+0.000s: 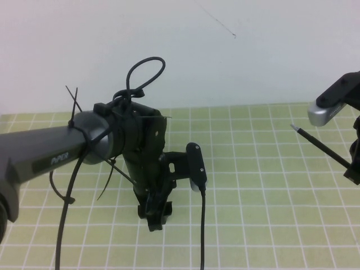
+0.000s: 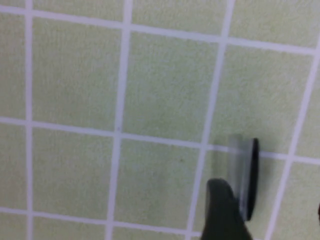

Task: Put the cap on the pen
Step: Put the cap on the pen

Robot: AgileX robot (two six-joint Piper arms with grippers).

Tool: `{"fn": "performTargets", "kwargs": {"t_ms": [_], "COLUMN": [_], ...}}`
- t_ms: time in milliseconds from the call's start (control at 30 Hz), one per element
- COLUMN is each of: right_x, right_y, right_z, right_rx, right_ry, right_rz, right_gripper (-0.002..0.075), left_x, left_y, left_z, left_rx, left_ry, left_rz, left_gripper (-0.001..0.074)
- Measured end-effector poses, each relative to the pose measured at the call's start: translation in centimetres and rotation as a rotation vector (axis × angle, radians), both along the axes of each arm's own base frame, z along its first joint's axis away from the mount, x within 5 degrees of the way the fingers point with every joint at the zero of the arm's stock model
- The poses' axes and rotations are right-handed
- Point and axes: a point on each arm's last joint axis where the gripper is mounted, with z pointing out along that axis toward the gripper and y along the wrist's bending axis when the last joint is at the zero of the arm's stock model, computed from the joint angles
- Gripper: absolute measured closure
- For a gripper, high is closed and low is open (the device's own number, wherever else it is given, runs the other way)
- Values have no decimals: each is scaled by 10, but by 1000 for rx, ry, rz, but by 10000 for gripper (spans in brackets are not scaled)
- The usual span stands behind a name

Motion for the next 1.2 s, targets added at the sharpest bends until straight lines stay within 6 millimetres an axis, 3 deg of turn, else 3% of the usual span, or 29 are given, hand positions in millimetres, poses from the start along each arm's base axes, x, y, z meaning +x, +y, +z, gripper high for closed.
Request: {"fn": "performTargets", "kwargs": {"t_ms": [300,567,633,800,867,1033,1200], "right_x": [0,-1,-1,-1,-1,-1,-1], "right_y": [1,3,3,3,3,3,3], "right_z": [0,0,0,0,0,0,0], "right_rx": [16,32,33,39,38,38,39], "right_ry": [4,9,7,9,10,10,12], "right_rz": [-10,-13,-13,-19,-19,-19,-22], "right_gripper": [669,669,669,669,669,669,669], "left_x": [5,5,4,1,2,3,3], "left_y": [2,2,3,5,4,-2,0], "left_z": [-8,-20,-23,-31,-31,-25,-4], "left_rx": [11,17,22,50,41,50,78], "left_ry": [-17,-9,-1,46,32,-6,-82], "left_rz": [12,37,39,39,44,11,24], "left_gripper": [365,449,495,691,734,734,734]}}
